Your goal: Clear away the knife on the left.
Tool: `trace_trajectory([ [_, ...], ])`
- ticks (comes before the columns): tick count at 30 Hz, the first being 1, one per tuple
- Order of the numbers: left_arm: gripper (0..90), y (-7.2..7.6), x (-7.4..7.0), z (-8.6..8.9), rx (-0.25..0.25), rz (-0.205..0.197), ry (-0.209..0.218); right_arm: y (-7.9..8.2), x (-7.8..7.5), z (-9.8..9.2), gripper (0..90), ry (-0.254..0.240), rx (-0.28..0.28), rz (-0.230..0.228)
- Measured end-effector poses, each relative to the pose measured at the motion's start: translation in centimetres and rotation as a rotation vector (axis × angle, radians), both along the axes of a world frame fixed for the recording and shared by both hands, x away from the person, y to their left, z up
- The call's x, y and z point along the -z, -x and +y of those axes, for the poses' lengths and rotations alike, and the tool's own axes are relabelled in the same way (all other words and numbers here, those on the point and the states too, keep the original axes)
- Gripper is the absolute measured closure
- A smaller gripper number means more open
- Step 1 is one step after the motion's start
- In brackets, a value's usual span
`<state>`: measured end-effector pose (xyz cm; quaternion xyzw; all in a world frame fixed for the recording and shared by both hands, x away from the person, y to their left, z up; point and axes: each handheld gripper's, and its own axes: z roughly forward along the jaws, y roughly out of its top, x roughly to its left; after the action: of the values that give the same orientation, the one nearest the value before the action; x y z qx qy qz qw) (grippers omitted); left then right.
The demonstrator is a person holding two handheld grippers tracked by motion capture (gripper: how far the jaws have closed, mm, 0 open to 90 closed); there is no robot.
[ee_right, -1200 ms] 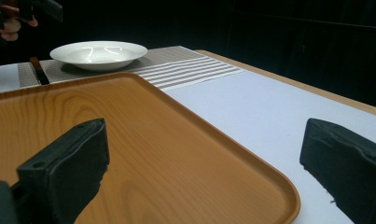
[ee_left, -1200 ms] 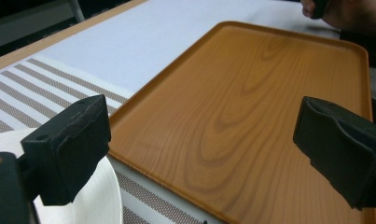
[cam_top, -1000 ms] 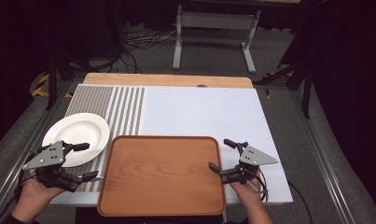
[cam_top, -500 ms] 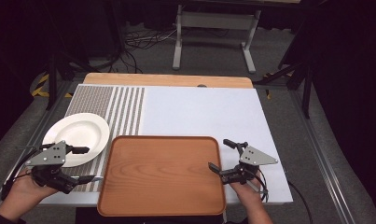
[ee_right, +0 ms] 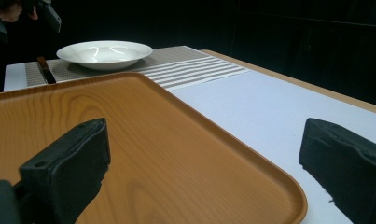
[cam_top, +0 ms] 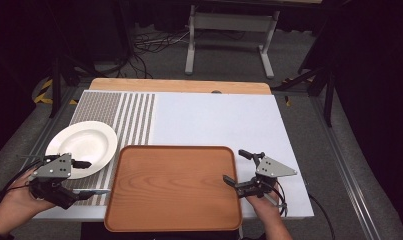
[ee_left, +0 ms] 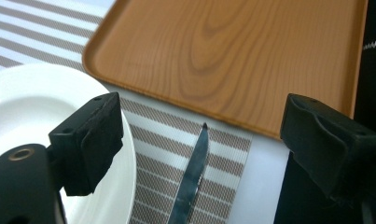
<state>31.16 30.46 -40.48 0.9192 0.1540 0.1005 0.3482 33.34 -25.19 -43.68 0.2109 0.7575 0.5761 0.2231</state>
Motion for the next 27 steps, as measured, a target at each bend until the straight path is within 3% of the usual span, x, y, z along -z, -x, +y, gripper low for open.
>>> trace_trajectory([
  [5,18.8,-0.3,0.2,0.5,0.015,0.045,-0.021,0.0,0.0,0.0,2.4,-0.001,-0.002,0.002],
  [10,21.9,-0.5,0.5,0.7,0.038,0.095,-0.09,0.0,0.0,0.0,2.5,-0.001,-0.006,0.007],
  [20,25.4,-0.8,1.2,1.0,0.055,0.135,-0.229,0.0,0.1,0.0,3.0,0.002,-0.017,0.008],
  [27,29.8,-1.0,2.0,1.4,0.058,0.137,-0.329,0.0,0.1,0.0,3.2,-0.005,-0.027,0.015],
])
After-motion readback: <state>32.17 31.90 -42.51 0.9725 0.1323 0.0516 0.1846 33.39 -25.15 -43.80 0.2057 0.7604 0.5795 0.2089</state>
